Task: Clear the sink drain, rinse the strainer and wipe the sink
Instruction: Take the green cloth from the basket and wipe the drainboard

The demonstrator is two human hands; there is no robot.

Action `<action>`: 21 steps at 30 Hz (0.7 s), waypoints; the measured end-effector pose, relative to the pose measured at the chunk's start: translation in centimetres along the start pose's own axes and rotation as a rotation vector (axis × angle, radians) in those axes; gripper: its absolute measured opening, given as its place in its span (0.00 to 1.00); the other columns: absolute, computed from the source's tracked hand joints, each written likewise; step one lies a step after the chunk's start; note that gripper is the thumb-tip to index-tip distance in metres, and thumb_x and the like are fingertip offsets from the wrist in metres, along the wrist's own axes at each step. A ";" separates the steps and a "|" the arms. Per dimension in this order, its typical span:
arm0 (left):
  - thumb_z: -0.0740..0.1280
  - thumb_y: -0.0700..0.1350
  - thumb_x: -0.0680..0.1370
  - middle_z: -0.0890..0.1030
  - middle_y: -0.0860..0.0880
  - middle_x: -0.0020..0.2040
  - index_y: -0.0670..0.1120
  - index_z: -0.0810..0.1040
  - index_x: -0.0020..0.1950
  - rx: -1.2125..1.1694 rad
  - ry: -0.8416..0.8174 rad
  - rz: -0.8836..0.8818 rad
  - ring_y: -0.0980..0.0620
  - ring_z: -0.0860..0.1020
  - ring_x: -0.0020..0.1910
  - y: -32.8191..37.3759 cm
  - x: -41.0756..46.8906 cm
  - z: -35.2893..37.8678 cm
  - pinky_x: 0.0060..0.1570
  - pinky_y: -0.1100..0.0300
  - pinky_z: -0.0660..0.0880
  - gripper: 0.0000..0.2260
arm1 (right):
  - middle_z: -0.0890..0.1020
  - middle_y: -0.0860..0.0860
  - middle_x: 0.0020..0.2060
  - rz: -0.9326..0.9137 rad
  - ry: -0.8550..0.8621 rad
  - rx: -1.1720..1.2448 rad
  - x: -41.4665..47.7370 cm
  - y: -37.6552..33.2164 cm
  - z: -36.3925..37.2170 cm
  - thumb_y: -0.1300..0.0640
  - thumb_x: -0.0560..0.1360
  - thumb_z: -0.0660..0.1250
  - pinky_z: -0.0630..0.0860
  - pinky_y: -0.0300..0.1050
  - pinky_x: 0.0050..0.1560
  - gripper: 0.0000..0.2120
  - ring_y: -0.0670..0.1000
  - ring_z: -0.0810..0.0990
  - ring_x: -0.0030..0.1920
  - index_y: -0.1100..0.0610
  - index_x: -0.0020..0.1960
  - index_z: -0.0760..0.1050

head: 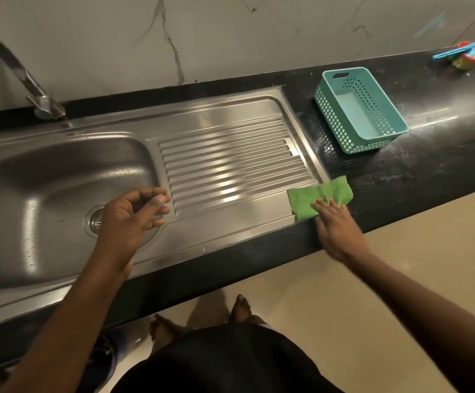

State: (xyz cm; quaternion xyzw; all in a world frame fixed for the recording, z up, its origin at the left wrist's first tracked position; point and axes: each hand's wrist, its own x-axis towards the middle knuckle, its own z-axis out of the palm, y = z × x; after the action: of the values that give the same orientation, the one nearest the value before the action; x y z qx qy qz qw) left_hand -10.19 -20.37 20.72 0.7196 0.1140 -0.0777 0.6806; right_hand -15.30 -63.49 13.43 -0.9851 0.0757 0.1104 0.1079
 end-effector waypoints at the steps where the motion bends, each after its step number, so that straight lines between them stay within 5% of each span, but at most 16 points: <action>1: 0.70 0.42 0.83 0.90 0.50 0.53 0.50 0.86 0.56 -0.004 0.001 0.002 0.47 0.87 0.55 0.0 0.0 0.0 0.55 0.51 0.83 0.06 | 0.66 0.52 0.82 0.000 0.038 0.015 -0.8 -1.5 0.9 0.51 0.87 0.54 0.49 0.51 0.84 0.24 0.54 0.58 0.84 0.53 0.82 0.65; 5: 0.70 0.43 0.83 0.90 0.50 0.54 0.51 0.86 0.57 -0.001 -0.001 0.002 0.48 0.87 0.55 0.0 -0.1 -0.3 0.54 0.54 0.83 0.06 | 0.65 0.50 0.82 -0.202 0.042 0.072 -4.3 -10.6 4.4 0.48 0.86 0.55 0.43 0.46 0.82 0.26 0.52 0.57 0.84 0.50 0.83 0.63; 13: 0.70 0.42 0.83 0.90 0.49 0.53 0.48 0.86 0.58 -0.002 0.030 0.011 0.48 0.88 0.55 0.4 0.4 -1.5 0.51 0.55 0.83 0.06 | 0.57 0.58 0.84 -0.772 -0.206 0.009 -7.1 -31.8 10.9 0.50 0.83 0.62 0.42 0.55 0.82 0.33 0.60 0.54 0.84 0.57 0.84 0.56; 17: 0.70 0.43 0.83 0.90 0.50 0.54 0.49 0.86 0.58 0.006 0.038 0.011 0.50 0.88 0.54 0.4 0.4 -2.4 0.50 0.57 0.83 0.06 | 0.54 0.55 0.85 -0.883 -0.203 -0.118 -6.1 -31.0 10.4 0.48 0.82 0.65 0.45 0.55 0.84 0.37 0.56 0.51 0.85 0.54 0.86 0.53; 21: 0.71 0.42 0.83 0.90 0.50 0.51 0.50 0.86 0.55 -0.023 0.075 0.000 0.52 0.88 0.50 0.5 0.1 -3.0 0.46 0.61 0.83 0.05 | 0.58 0.51 0.84 -0.907 -0.171 -0.062 -5.6 -22.5 8.8 0.53 0.82 0.61 0.48 0.53 0.85 0.33 0.53 0.52 0.85 0.51 0.85 0.56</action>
State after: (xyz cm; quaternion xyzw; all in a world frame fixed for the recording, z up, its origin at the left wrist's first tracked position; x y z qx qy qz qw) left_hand -10.14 -17.42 21.34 0.7140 0.1405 -0.0494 0.6841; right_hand -18.55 -39.07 10.77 -0.9088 -0.3755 0.1352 0.1215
